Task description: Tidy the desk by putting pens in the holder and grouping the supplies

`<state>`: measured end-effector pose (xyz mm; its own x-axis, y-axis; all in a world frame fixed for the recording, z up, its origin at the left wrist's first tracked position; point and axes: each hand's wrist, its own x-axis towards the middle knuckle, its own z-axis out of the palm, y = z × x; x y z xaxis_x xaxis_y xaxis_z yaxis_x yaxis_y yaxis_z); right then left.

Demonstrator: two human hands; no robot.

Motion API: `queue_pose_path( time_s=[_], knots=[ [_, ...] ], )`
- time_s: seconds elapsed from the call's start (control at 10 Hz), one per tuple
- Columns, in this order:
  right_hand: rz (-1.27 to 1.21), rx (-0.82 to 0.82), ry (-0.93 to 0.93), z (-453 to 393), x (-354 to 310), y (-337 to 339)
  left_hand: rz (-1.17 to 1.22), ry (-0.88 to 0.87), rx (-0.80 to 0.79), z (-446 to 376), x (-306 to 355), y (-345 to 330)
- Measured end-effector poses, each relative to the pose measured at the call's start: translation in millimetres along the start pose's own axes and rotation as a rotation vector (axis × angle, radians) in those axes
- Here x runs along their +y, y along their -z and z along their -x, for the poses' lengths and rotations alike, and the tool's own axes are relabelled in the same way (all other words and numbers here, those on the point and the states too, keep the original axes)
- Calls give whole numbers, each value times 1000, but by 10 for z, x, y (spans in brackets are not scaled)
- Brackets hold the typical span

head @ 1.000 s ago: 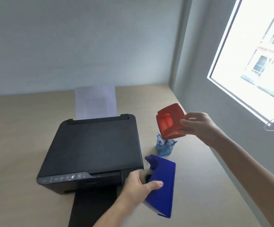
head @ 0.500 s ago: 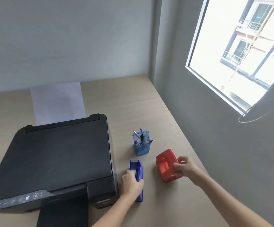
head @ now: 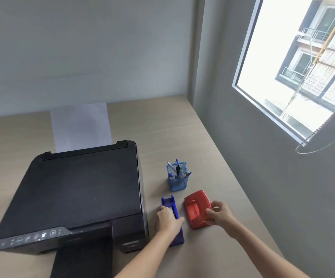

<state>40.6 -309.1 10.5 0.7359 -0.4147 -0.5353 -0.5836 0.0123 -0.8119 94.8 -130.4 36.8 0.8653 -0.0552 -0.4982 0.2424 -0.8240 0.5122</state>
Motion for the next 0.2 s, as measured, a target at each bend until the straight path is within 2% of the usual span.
queue_pose_path(
  time_s=[0.1,0.2],
  knots=[
    [150,51,12,102,-38,1,27,-44,-28,116,37,69],
    [191,107,110,328,-237,61,64,-144,-67,324,-17,140]
  ],
)
